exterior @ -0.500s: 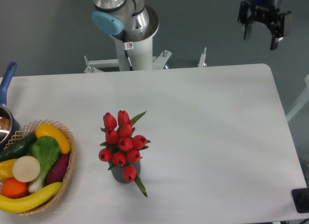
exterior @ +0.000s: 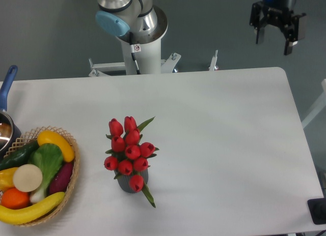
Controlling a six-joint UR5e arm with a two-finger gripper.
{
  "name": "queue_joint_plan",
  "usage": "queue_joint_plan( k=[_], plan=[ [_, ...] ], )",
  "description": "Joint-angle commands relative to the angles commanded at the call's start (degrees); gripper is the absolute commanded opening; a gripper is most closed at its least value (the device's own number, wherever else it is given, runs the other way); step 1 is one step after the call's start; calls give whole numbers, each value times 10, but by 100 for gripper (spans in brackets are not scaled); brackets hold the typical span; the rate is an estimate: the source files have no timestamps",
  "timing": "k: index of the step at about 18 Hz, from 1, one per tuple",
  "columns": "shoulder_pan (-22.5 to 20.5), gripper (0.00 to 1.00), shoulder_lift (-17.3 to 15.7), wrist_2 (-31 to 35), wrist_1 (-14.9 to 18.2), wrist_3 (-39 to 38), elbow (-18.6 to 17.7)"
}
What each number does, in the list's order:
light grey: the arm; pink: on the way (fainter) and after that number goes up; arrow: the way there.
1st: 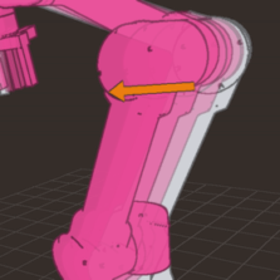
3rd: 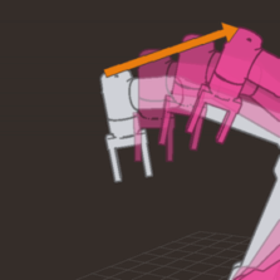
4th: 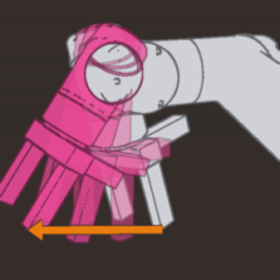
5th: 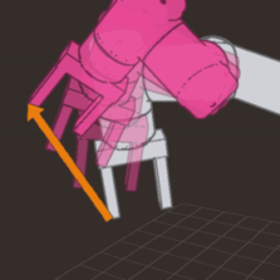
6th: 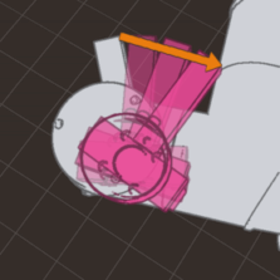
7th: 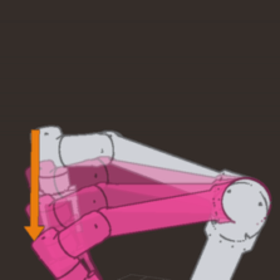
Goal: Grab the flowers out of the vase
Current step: 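Move the open gripper toward the red tulip stems above the vase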
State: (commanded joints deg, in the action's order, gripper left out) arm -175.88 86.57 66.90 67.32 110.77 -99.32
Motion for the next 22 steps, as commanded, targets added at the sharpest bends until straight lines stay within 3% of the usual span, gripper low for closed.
queue_joint_plan(
  k=[3,10,13,17,20,22],
  plan=[
    [12,100,5,-40,-2,-118,-2],
    [28,100,12,-166,-6,-258,-27],
    [56,100,15,-193,-11,-292,-46],
    [105,100,16,-206,-52,-330,-88],
    [113,100,13,-284,-57,-326,-120],
    [115,100,15,-316,-89,-325,-142]
  ],
)
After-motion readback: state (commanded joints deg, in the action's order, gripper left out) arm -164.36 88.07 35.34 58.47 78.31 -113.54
